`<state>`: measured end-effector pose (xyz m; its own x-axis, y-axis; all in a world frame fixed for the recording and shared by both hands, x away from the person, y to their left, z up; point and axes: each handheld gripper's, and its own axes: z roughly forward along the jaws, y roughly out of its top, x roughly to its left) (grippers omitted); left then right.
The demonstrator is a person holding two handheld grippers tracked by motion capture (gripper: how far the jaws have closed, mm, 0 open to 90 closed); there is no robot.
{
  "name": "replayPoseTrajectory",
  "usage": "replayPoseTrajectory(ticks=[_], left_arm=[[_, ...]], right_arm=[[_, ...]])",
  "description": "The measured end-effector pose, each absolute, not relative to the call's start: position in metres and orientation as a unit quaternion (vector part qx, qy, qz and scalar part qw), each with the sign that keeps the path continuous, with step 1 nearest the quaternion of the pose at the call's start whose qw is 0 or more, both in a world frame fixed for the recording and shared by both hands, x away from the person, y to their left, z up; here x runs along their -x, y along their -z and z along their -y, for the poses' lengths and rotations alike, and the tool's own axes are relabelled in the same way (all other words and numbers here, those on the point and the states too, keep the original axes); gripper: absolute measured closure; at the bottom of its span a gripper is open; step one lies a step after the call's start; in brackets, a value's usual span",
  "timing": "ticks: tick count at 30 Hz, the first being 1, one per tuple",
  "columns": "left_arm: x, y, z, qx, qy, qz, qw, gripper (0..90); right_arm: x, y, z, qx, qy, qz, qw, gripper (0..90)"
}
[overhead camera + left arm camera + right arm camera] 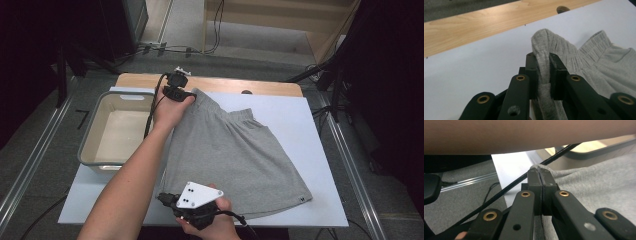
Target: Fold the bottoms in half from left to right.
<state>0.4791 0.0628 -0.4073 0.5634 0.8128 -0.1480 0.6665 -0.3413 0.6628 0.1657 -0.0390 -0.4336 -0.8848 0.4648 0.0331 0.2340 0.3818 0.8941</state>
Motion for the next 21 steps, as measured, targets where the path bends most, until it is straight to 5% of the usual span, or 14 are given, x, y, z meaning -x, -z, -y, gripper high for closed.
replayPoseTrajectory(ticks=[21], left_arm=[[-0.46,0.43,-0.005,-0.799,-0.039,-0.445,0.403,79.7]], right_arm=[[-0.126,0.46,0.193,-0.316,-0.5,-0.788,0.169,87.4]])
